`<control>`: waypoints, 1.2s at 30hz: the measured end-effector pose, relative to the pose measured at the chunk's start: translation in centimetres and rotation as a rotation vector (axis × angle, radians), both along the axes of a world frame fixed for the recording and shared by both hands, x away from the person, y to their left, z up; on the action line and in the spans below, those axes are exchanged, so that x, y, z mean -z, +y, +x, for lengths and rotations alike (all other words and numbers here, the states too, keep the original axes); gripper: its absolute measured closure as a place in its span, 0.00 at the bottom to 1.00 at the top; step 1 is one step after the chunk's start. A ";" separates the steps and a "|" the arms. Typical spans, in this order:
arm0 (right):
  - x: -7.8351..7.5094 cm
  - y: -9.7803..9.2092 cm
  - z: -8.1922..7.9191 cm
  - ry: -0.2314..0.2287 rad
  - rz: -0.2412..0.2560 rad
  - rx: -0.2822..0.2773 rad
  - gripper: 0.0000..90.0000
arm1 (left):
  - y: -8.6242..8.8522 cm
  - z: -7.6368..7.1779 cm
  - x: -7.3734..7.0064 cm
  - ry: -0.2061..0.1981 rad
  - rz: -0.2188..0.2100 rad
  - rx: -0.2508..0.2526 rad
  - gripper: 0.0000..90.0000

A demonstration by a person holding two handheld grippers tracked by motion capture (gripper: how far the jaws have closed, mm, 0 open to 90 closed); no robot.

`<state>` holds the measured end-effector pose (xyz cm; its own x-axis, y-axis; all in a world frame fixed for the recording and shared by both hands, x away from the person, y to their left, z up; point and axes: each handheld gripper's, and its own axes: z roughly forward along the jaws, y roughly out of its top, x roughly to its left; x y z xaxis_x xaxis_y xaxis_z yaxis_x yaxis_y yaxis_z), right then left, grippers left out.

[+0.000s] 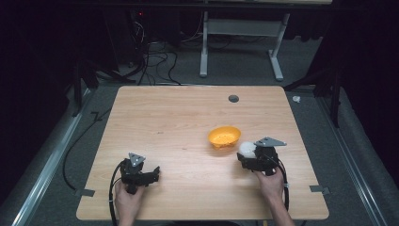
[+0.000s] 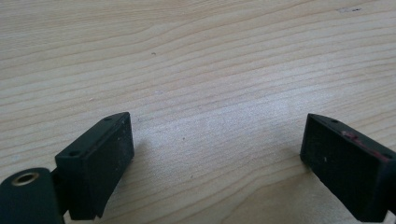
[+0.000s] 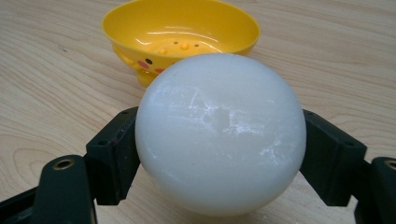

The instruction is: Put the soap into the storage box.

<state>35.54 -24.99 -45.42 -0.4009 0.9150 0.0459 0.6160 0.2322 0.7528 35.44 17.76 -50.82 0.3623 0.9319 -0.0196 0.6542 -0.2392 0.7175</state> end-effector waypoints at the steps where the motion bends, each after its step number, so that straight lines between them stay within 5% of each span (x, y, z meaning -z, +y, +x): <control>1: -0.1 0.0 0.0 0.000 0.000 0.001 0.26 | 0.0 0.0 0.0 0.000 0.000 0.000 0.11; 36: -2.7 2.7 1.5 -0.056 -0.038 -0.084 0.26 | 0.0 0.0 0.0 0.000 0.000 0.001 0.11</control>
